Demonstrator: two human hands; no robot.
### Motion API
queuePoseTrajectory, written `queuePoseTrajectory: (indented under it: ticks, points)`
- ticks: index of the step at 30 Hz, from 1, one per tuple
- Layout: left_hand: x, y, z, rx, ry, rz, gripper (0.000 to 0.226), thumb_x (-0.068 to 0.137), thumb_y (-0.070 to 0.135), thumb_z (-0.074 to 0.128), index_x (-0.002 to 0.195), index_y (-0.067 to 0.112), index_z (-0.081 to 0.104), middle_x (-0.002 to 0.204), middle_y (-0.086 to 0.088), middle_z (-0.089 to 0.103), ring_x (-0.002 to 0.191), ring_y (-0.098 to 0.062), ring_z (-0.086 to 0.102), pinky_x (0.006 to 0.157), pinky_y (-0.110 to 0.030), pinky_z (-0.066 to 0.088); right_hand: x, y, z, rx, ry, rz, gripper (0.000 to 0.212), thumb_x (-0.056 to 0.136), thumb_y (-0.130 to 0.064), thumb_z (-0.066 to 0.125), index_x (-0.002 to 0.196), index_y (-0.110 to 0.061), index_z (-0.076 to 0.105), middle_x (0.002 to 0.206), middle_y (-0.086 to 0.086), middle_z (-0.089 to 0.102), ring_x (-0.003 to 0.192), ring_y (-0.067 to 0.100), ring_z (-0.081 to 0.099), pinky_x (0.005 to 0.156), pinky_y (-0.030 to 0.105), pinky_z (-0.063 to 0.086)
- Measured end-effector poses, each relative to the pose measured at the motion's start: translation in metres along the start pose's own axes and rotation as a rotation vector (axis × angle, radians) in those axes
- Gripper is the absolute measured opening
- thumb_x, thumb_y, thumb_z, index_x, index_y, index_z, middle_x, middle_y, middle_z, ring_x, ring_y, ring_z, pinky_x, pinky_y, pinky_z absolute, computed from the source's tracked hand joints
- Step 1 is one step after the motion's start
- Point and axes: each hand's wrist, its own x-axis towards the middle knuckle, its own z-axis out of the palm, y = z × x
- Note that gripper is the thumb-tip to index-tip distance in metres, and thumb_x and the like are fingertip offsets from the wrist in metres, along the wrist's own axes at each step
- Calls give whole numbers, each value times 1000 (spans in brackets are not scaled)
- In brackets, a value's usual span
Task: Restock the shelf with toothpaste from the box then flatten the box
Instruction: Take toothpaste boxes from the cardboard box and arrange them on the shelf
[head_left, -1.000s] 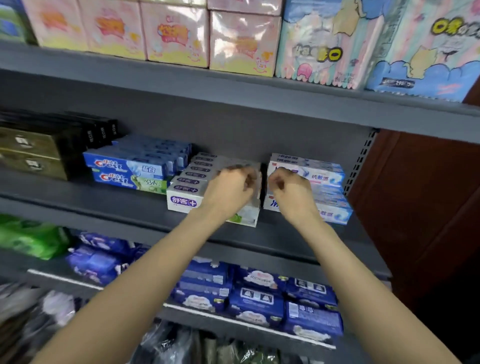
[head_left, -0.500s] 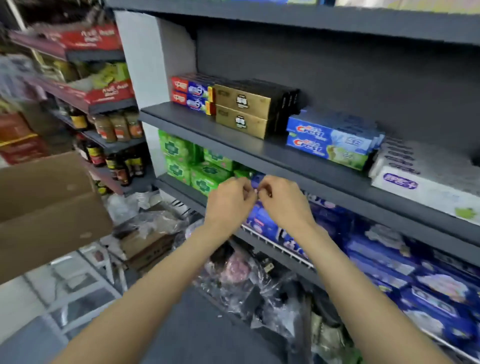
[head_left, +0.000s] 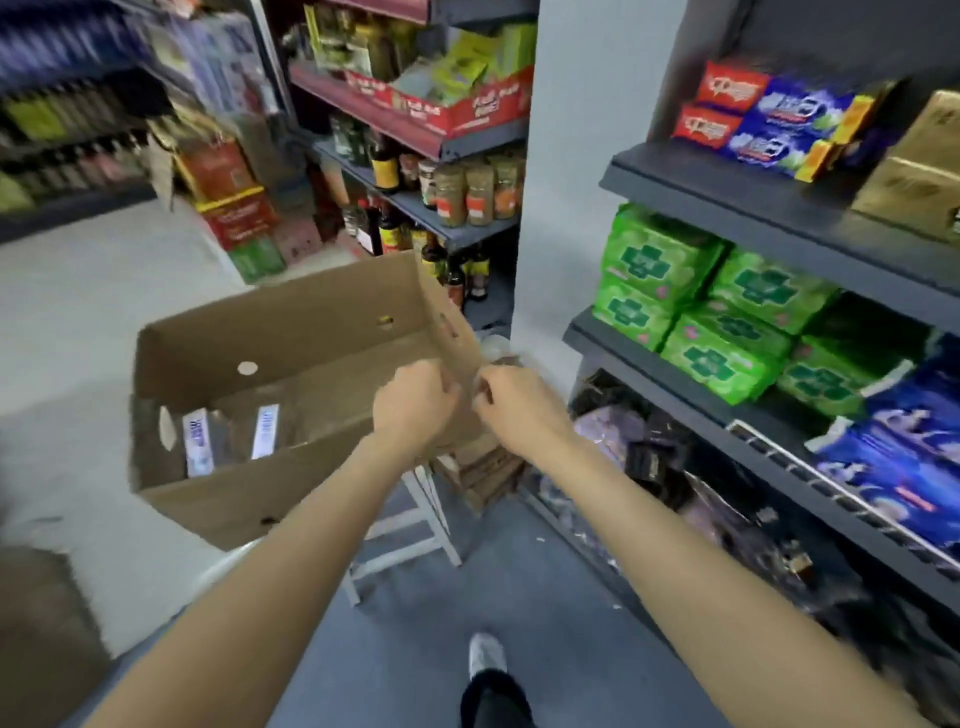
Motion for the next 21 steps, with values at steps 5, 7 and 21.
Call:
queuePoseTrajectory:
  ticks: [5,7,21]
  points:
    - [81,-103,-14,67,-91,-211,41,94,42,44,113,9,59,120,-17,60,111,-35,57,92,-39,45,94,-73,65,85,-91,-23,14,92,-16,46,91,-10,58,95,9,64,86,29,60,62,33,45]
    - [102,-146,-16,112,-151,-285,37,93,36,46,115,9,58,124,-15,59,115,-33,56,93,-37,44,123,-98,94,118,-152,-5,16,91,-14,47,96,-9,62,101,12,64,93,31,60,71,36,49]
    - [191,-363,-38,565,-642,-113,50,94,22,45,139,3,34,141,-21,34,131,-36,33,106,-40,33,207,-200,281,267,-534,403,61,90,-21,56,146,-21,31,137,14,52,121,32,52,99,35,44]
